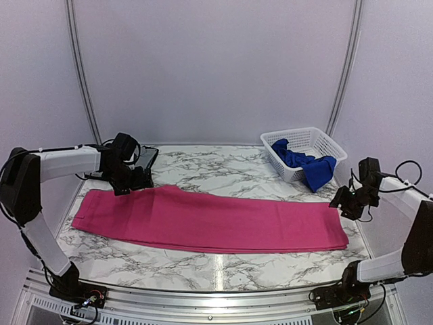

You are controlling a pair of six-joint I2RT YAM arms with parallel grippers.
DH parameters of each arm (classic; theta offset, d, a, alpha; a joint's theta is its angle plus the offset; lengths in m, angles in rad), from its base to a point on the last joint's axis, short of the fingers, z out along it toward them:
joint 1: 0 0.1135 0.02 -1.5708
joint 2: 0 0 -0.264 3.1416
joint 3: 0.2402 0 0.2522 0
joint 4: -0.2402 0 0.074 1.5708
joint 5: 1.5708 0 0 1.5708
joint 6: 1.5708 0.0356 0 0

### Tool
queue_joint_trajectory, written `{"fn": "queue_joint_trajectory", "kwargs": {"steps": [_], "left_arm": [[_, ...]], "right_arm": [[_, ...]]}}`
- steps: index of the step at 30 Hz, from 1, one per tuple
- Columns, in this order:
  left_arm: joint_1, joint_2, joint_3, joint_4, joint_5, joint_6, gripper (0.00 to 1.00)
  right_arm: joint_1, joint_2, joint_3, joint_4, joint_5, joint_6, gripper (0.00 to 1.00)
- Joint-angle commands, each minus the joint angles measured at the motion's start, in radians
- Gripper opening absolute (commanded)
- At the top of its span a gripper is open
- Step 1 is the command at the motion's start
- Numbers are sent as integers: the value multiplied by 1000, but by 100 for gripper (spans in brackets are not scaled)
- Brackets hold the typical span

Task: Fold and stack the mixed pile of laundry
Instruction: Pick up the rectangle-folded trousers from the center of the board.

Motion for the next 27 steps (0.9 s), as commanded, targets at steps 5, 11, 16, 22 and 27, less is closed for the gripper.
{"fn": "queue_joint_trajectory", "kwargs": {"steps": [5,11,16,22,27], "left_arm": [[-1,-58,-20,-29,-5,7,99],[-2,-46,-5,-29,5,-5,99],[-1,-35,13,-28,6,1,99],[-1,-15,43,-28,36,29,99],[-1,-14,65,-28,35,43,99]], "right_arm": [[-18,118,11,-149,174,62,64],[-20,233,42,-111,197,31,70],[-20,277,110,-125,296,-34,74],[-20,382,143,-127,125,-176,77],[-20,433,125,-117,37,-202,78]]}}
